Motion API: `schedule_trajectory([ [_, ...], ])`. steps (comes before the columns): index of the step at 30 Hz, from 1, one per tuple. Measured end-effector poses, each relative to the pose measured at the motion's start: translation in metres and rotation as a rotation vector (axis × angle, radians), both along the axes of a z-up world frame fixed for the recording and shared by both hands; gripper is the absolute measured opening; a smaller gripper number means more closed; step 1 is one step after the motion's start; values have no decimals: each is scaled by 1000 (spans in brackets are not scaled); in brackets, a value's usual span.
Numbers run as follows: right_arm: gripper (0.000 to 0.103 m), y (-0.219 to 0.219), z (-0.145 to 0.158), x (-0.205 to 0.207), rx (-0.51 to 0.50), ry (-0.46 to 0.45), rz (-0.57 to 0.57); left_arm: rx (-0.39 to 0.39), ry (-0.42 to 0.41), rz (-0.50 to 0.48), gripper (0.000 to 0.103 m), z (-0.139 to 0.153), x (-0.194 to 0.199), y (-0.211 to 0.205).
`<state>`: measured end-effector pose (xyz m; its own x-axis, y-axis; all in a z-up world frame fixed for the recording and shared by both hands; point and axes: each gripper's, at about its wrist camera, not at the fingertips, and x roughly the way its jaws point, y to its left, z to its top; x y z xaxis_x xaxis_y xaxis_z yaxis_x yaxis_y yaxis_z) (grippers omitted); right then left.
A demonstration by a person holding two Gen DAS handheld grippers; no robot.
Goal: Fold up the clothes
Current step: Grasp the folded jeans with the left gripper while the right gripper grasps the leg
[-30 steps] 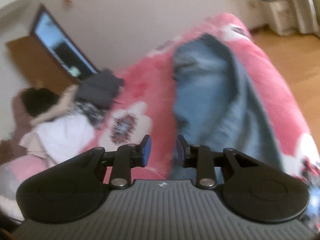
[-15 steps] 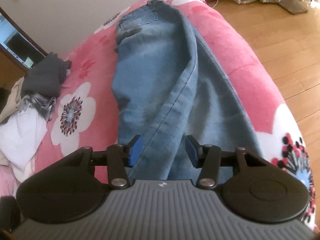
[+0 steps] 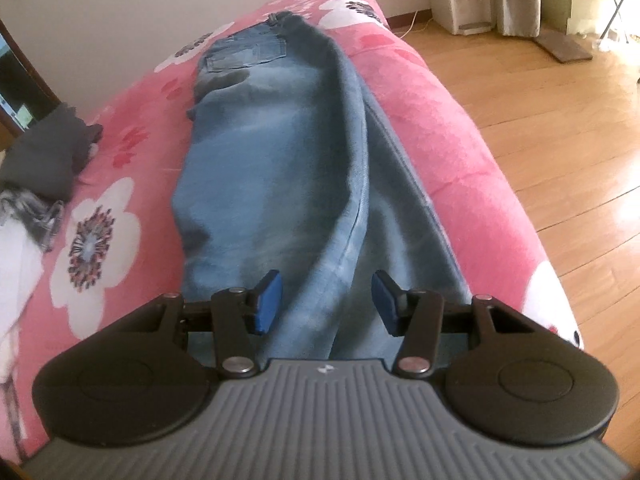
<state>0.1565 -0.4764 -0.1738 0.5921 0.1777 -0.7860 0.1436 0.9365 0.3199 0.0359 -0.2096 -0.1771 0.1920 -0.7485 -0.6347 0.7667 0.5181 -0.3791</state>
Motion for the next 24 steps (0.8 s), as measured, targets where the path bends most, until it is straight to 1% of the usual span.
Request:
schedule_trajectory([
  [1, 44, -2, -2, 0, -2, 1, -9, -10, 2, -9, 3, 1, -1, -3],
  [2, 36, -5, -4, 0, 0, 2, -23, -16, 5, -14, 3, 1, -1, -6],
  [3, 24, -9, -5, 0, 7, 0, -37, -22, 10, -18, 3, 1, -1, -9],
  [5, 11, -17, -7, -2, 27, -9, -68, -35, 31, -21, 3, -1, 1, -14],
  [6, 7, -21, -6, -3, 33, -18, -76, -40, 41, -22, 3, -1, 2, -16],
  [8, 2, -26, -5, -5, 39, -42, -84, -46, 48, -25, 3, -3, 4, -20],
  [17, 2, -46, 8, -4, 67, -96, -90, -94, 63, -66, 3, -1, 13, -44],
  [24, 1, -62, -1, 2, 56, -85, -101, -87, 76, -100, 3, -12, 21, -67],
])
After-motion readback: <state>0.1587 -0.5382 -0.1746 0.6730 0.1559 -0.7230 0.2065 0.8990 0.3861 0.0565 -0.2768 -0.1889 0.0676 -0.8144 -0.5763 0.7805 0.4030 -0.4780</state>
